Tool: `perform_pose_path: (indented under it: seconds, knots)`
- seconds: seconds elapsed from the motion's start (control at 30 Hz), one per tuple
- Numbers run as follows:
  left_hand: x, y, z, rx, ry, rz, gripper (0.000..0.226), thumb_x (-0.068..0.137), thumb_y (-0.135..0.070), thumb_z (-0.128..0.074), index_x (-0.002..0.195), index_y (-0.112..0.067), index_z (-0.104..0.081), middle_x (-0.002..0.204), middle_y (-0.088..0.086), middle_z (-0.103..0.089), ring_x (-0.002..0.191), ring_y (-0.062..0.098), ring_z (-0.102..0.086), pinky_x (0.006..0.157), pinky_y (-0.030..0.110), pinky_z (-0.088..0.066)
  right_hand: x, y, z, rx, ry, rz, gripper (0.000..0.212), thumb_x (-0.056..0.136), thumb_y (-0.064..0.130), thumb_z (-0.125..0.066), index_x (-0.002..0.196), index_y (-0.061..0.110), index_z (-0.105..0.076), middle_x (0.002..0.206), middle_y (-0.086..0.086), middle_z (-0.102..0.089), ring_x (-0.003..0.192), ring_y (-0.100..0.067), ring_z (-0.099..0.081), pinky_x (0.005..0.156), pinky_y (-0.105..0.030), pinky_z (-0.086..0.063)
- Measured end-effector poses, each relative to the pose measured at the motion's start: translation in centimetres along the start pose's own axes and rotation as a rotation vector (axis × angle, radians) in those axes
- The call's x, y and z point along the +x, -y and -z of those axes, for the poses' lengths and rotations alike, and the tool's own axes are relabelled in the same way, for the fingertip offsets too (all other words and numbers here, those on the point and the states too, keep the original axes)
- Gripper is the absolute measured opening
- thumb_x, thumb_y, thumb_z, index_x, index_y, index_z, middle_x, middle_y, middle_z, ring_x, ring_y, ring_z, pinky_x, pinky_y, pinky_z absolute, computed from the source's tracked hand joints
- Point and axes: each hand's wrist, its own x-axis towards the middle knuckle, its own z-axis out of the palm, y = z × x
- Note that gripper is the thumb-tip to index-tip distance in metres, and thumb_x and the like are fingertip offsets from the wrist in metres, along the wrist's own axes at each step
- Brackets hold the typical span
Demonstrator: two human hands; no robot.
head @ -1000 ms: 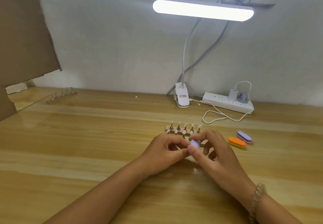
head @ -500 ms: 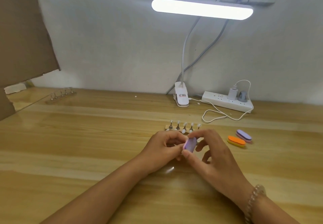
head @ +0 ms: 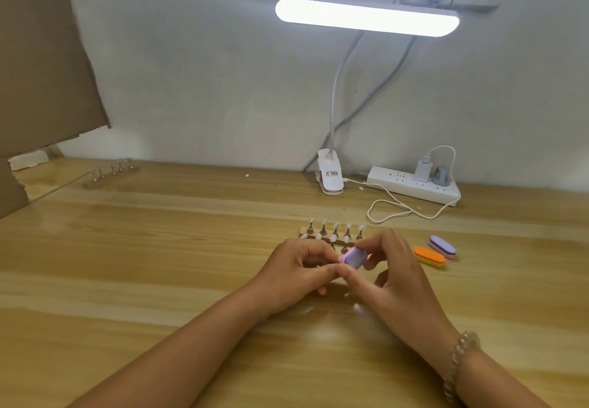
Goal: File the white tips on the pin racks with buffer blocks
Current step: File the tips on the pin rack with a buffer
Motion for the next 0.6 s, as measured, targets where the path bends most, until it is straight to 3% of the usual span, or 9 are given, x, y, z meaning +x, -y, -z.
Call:
perform_pose_path:
  seconds: [0.07,0.17,0.23,0.33,0.47,0.6]
  knots:
    - [0.0,0.1,0.1,0.002,-0.007,0.008,0.009,0.091,-0.003,-0.067,0.09,-0.009,-0.074,0.085,0.01,-0.074,0.075,0.016,-0.065,0.06,0.022,-0.05,-0.3,0.0,-0.3,-0.007,0.046,0.044,0.035,0.076,0.043,-0.072,0.098,0.023,-0.055,0.096,0.009,-0.054,0.086,-0.01,-0.057,0.057,-0.023,-0.049]
    - [0.0,-0.1,0.1,-0.006,-0.035,0.009,0.008,0.091,-0.009,-0.07,0.094,-0.004,-0.073,0.089,0.009,-0.076,0.075,0.015,-0.068,0.06,0.02,-0.051,0.3,-0.5,0.0,0.09,0.03,-0.11,0.032,0.077,0.042,-0.075,0.097,0.025,-0.055,0.095,0.009,-0.059,0.085,-0.007,-0.058,0.061,-0.018,-0.047]
    - [0.0,-0.2,0.1,-0.023,-0.035,-0.002,0.011,0.091,-0.012,-0.07,0.098,-0.005,-0.073,0.094,0.005,-0.077,0.08,0.012,-0.071,0.06,0.019,-0.051,0.6,-0.8,0.3,0.161,-0.035,-0.204,0.032,0.077,0.043,-0.074,0.098,0.027,-0.055,0.096,0.01,-0.064,0.085,-0.005,-0.06,0.062,-0.013,-0.044]
    - [0.1,-0.2,0.1,-0.017,-0.026,-0.017,0.009,0.093,-0.011,-0.067,0.095,-0.016,-0.074,0.089,-0.004,-0.077,0.069,0.007,-0.067,0.061,0.019,-0.05,0.3,-0.1,0.4,0.143,-0.077,-0.126,0.043,0.071,0.057,-0.068,0.1,0.028,-0.054,0.096,0.012,-0.061,0.084,-0.008,-0.06,0.059,-0.018,-0.046]
    - [0.1,0.1,0.1,0.031,-0.016,-0.021,0.017,0.092,-0.002,-0.065,0.092,-0.016,-0.076,0.081,-0.003,-0.073,0.069,0.012,-0.063,0.061,0.023,-0.05,-0.2,0.3,-0.5,-0.034,0.048,0.071,0.037,0.076,0.042,-0.074,0.101,0.025,-0.054,0.1,0.012,-0.053,0.085,-0.009,-0.056,0.059,-0.02,-0.046]
    - [0.2,0.2,0.1,0.068,-0.031,-0.031,0.007,0.091,-0.016,-0.071,0.095,-0.013,-0.076,0.086,0.0,-0.074,0.069,0.022,-0.063,0.062,0.03,-0.052,0.5,-0.6,0.3,0.077,-0.008,-0.137,0.032,0.077,0.037,-0.078,0.099,0.025,-0.057,0.098,0.008,-0.058,0.084,-0.007,-0.057,0.064,-0.016,-0.045]
